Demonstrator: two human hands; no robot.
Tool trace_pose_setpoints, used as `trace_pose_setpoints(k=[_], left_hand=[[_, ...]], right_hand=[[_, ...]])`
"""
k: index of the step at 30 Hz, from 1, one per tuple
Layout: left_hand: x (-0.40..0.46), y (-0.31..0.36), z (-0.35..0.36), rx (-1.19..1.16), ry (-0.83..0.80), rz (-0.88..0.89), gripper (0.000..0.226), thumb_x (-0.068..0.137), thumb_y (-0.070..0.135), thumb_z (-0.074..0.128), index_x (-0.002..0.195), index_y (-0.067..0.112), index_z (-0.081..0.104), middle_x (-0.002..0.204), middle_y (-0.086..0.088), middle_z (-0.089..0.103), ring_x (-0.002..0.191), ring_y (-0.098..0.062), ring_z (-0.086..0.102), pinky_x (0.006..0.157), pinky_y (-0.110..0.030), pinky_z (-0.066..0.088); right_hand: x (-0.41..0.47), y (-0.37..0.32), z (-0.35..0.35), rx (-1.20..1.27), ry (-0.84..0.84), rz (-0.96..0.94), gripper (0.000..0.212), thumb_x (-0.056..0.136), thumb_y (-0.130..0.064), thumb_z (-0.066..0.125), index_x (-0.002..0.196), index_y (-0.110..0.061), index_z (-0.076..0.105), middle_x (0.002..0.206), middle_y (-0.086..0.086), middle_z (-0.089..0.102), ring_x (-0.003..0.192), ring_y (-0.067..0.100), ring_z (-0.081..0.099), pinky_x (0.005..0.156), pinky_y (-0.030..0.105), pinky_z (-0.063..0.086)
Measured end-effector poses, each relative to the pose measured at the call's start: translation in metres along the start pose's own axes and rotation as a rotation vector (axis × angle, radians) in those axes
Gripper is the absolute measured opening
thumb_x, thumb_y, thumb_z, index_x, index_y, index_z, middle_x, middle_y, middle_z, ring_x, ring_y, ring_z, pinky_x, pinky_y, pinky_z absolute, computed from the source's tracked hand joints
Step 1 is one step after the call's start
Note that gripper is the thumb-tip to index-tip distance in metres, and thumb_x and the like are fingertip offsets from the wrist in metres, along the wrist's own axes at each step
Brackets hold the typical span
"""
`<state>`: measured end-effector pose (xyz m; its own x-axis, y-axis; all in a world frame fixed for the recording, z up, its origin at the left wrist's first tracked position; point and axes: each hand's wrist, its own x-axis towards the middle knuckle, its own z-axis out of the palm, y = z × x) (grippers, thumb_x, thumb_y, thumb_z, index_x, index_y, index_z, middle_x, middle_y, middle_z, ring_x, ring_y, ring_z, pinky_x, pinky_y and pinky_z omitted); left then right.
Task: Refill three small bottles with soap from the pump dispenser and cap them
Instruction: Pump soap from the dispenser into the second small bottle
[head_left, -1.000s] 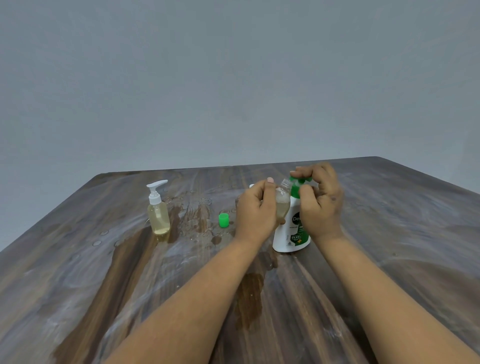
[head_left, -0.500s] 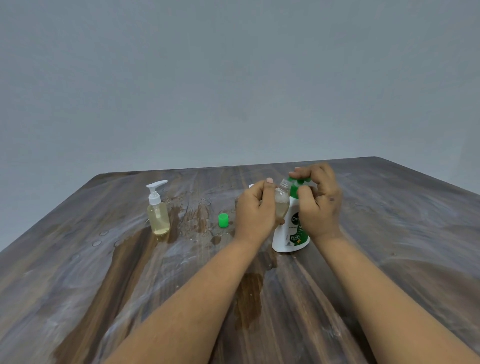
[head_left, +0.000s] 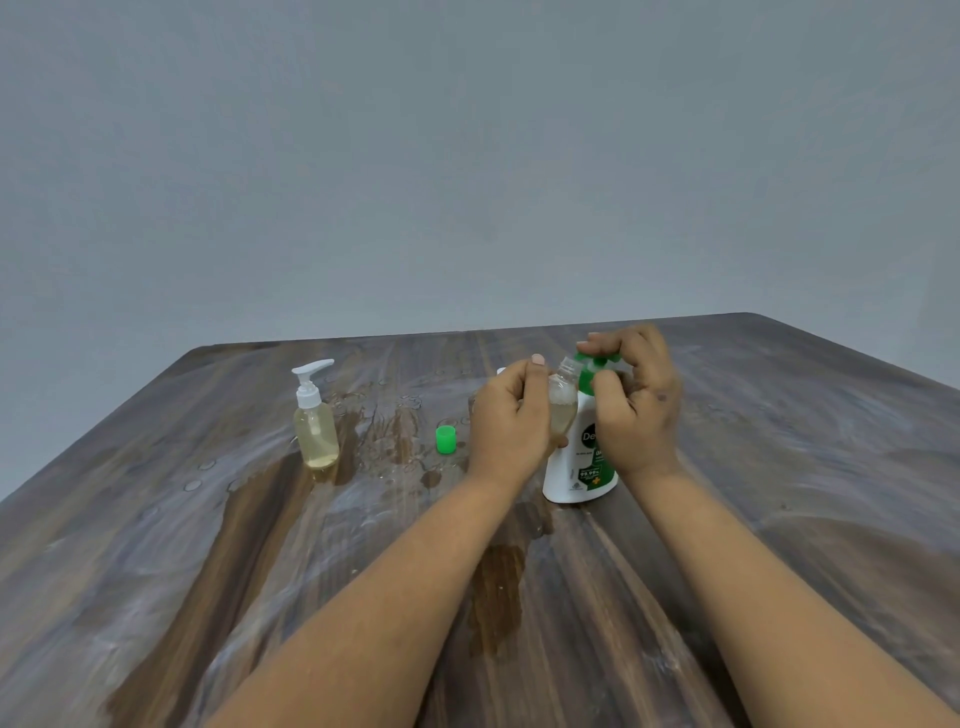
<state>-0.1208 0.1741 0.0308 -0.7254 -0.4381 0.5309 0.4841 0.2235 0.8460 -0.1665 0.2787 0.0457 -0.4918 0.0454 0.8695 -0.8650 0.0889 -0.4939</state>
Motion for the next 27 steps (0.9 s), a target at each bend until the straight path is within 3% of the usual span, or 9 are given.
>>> trace_pose_setpoints(k=[5, 11, 15, 19, 23, 27], left_hand=[[0.0009, -0.0015, -0.0001, -0.002, 0.003, 0.007, 0.047, 0.105, 0.029, 0.042, 0.075, -0.004, 0.056, 0.063, -0.033, 0.053, 0.052, -0.044, 0.056, 0.038, -0.026, 0.045], [0.0009, -0.0017, -0.0002, 0.002, 0.003, 0.018, 0.048, 0.105, 0.029, 0.042, 0.076, -0.007, 0.054, 0.063, -0.033, 0.052, 0.053, -0.046, 0.055, 0.038, -0.032, 0.049], [0.0007, -0.0011, -0.0004, 0.016, 0.008, 0.03, 0.047, 0.105, 0.028, 0.042, 0.075, -0.007, 0.054, 0.062, -0.032, 0.053, 0.047, -0.035, 0.056, 0.036, -0.023, 0.043], [0.0009, -0.0002, -0.0006, 0.02, 0.007, 0.028, 0.049, 0.105, 0.029, 0.041, 0.076, -0.008, 0.053, 0.063, -0.035, 0.052, 0.054, -0.049, 0.054, 0.039, -0.041, 0.049], [0.0008, 0.0, -0.0012, 0.033, 0.014, 0.028, 0.049, 0.105, 0.03, 0.041, 0.075, -0.007, 0.053, 0.062, -0.035, 0.052, 0.054, -0.049, 0.054, 0.037, -0.029, 0.044], [0.0003, 0.001, -0.0012, 0.045, 0.01, 0.031, 0.05, 0.105, 0.031, 0.041, 0.076, -0.008, 0.054, 0.063, -0.034, 0.053, 0.056, -0.05, 0.055, 0.041, -0.05, 0.048]], right_hand=[[-0.0018, 0.0001, -0.0018, 0.0, -0.013, -0.03, 0.036, 0.069, -0.008, 0.043, 0.096, -0.014, 0.066, 0.096, -0.001, 0.058, 0.091, 0.005, 0.057, 0.073, 0.026, 0.049], [0.0, -0.0001, 0.0, 0.018, -0.002, 0.011, 0.028, 0.071, -0.015, 0.041, 0.084, -0.015, 0.065, 0.089, -0.007, 0.057, 0.088, 0.004, 0.057, 0.073, 0.02, 0.047], [0.0, -0.0001, 0.0002, 0.011, 0.002, 0.019, 0.028, 0.07, -0.008, 0.043, 0.085, -0.015, 0.065, 0.089, -0.003, 0.057, 0.087, 0.001, 0.056, 0.072, 0.02, 0.047], [-0.0014, -0.0001, -0.0007, -0.014, -0.007, -0.031, 0.035, 0.069, -0.004, 0.044, 0.095, -0.012, 0.066, 0.096, 0.002, 0.059, 0.092, -0.002, 0.055, 0.078, 0.015, 0.044], [-0.0009, 0.0004, -0.0003, 0.0, -0.005, 0.001, 0.032, 0.071, -0.014, 0.041, 0.089, -0.01, 0.068, 0.094, 0.0, 0.058, 0.09, -0.002, 0.056, 0.076, 0.017, 0.046], [-0.0003, 0.0013, 0.0004, 0.009, 0.003, 0.018, 0.03, 0.071, -0.016, 0.041, 0.085, -0.014, 0.067, 0.092, 0.0, 0.058, 0.089, -0.001, 0.056, 0.073, 0.018, 0.047]])
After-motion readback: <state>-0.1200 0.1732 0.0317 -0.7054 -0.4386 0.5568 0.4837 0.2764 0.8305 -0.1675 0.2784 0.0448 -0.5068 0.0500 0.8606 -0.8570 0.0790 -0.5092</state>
